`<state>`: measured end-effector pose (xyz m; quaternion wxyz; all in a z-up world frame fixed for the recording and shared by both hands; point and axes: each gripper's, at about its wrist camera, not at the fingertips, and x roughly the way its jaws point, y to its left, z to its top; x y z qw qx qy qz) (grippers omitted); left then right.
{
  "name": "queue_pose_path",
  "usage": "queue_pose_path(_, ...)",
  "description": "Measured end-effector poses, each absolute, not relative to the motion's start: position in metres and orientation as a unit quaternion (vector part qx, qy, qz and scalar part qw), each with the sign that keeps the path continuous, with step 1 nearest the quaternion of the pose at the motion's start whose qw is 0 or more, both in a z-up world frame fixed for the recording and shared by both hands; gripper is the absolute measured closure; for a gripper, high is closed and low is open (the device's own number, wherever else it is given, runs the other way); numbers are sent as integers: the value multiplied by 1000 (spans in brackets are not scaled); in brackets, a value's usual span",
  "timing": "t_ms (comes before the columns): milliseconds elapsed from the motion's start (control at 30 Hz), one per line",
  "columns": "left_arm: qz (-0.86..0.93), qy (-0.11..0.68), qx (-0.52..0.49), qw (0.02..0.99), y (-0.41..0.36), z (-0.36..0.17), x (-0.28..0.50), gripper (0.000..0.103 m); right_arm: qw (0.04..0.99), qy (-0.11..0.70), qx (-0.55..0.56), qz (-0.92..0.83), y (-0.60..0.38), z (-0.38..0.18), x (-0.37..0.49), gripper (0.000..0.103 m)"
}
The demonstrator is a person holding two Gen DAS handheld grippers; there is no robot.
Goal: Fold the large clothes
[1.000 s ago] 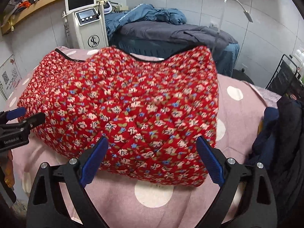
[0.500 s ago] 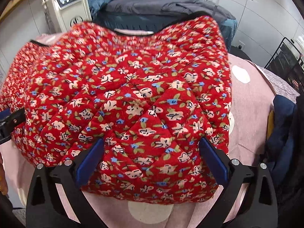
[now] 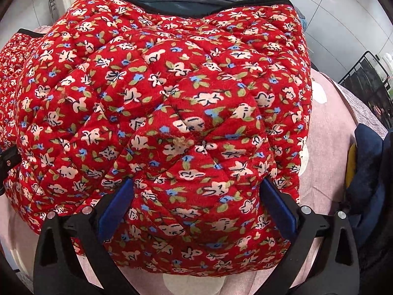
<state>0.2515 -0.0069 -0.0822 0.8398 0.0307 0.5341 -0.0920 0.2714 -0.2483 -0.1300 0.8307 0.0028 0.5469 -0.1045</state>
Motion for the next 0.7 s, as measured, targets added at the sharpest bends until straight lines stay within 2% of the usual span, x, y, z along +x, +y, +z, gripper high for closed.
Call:
queue_pose_path(533, -86, 527, 43, 845, -11, -90, 243, 4, 836, 538, -5, -110, -248, -129, 264, 4)
queue_pose_path(700, -80, 492, 15, 867, -5, -68, 212, 5, 836, 540, 21, -96, -254, -111, 243, 4)
